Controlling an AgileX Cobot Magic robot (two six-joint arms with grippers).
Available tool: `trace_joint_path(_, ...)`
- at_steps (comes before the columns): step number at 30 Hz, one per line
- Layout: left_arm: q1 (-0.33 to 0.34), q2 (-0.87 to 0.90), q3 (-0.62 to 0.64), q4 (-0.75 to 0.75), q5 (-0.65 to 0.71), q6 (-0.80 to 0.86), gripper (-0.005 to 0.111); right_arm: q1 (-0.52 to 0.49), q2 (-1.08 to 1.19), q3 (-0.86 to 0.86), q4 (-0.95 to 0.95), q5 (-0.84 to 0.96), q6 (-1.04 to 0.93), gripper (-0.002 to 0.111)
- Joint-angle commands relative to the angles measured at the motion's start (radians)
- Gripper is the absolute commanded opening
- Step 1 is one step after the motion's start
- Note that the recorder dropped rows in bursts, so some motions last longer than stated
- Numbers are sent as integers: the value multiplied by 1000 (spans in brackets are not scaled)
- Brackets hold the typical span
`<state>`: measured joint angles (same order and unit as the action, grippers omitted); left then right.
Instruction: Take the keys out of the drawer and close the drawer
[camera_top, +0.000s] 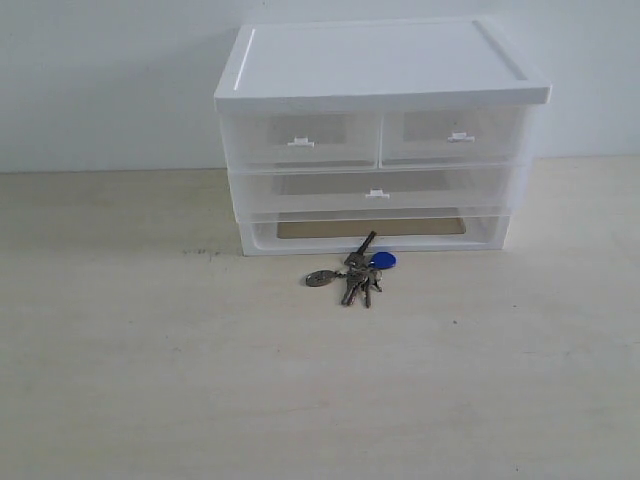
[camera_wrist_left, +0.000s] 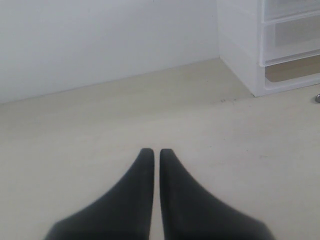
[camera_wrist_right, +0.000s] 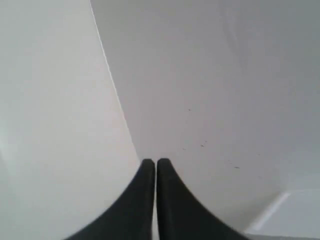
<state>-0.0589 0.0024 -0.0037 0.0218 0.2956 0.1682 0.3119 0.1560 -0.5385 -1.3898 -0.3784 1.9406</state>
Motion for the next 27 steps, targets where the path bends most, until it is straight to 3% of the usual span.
trace_joint_path(1,4,-2,4,1,0,9,4,-1,-4,2,474,64,-54,0)
trace_joint_path(8,4,-2,4,1,0,9,4,-3,-10,2,984,199,-550,0)
trace_joint_path(10,4,-2,4,1,0,9,4,-3,-34,4,1073,254,-797,0)
trace_joint_path(15,4,-2,4,1,0,9,4,-3,-68,6,1270,313,-1196,0)
trace_joint_path(20,4,-2,4,1,0,9,4,-3,-107,64,1303,259,-1346,0)
trace_joint_path(27,4,-2,4,1,0,9,4,-14,-156,278,1303,89,-1554,0)
